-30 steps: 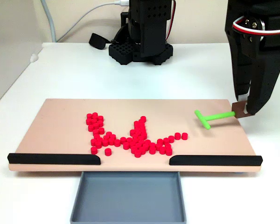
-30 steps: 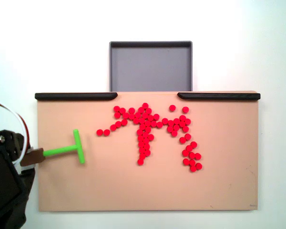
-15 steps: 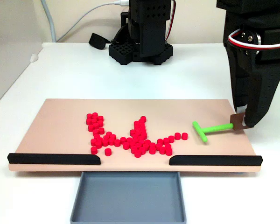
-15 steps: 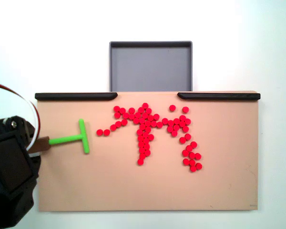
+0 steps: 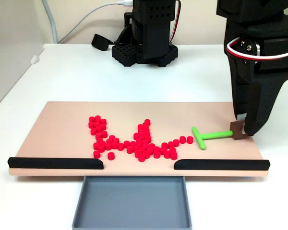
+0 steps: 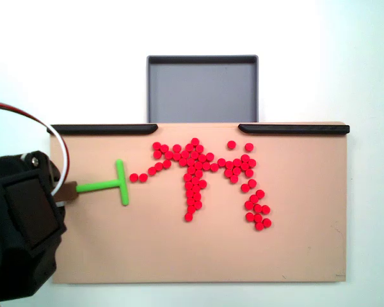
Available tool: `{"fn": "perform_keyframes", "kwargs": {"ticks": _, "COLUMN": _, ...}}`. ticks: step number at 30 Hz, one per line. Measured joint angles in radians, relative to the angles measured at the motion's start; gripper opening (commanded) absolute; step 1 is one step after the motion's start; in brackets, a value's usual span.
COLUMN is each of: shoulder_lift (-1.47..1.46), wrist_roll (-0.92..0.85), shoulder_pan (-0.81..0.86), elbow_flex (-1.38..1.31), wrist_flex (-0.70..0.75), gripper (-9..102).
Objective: Gather the left side granules
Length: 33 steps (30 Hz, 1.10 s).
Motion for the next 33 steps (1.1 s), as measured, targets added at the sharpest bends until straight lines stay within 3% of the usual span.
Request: {"fn": "perform_keyframes", "kwargs": {"ticks": 33, "shoulder_lift": -0.026, "wrist_roll": -0.015, "shoulder_pan": 0.044, "elbow_flex": -0.008, "wrist_flex": 0.000, "gripper": 0}}
